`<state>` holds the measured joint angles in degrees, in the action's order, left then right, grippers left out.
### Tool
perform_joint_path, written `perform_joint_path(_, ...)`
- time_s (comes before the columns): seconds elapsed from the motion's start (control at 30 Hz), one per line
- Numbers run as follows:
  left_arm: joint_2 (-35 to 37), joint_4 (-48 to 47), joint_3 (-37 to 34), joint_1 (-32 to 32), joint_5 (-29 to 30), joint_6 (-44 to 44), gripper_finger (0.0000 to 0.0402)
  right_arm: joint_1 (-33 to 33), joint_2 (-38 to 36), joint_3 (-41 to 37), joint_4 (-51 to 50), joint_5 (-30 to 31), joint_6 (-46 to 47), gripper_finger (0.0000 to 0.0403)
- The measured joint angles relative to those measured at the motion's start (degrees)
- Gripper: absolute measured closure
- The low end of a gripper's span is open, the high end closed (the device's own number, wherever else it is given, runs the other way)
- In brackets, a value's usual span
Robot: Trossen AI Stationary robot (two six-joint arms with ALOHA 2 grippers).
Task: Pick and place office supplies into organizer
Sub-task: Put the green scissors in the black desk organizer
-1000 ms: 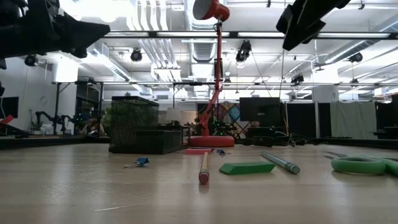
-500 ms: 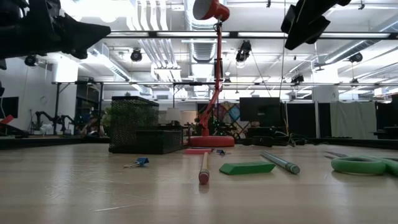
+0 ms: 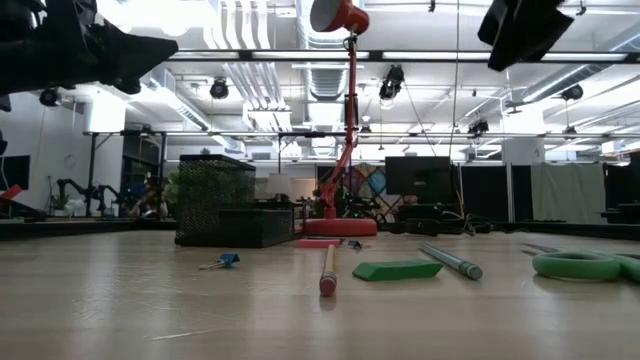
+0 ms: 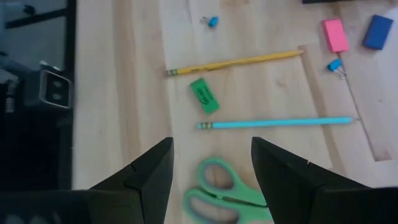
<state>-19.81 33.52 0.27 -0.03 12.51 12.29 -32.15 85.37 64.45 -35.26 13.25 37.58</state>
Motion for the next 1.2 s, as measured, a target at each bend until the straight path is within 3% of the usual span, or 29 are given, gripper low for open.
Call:
perform_joint_path(0.57, -0.3, 0.1, 0.0, 0.0, 0.0, 0.1, 0.0402, -4.1, 8.4, 0.0, 0.1, 1.6, 6.0, 0.0197)
perform_joint_path(1.2, -1.2, 0.2, 0.0, 0.0, 0.0, 0.1, 0.0402, -4.5, 11.0, 0.0, 0.2, 3.3, 5.9, 0.0197)
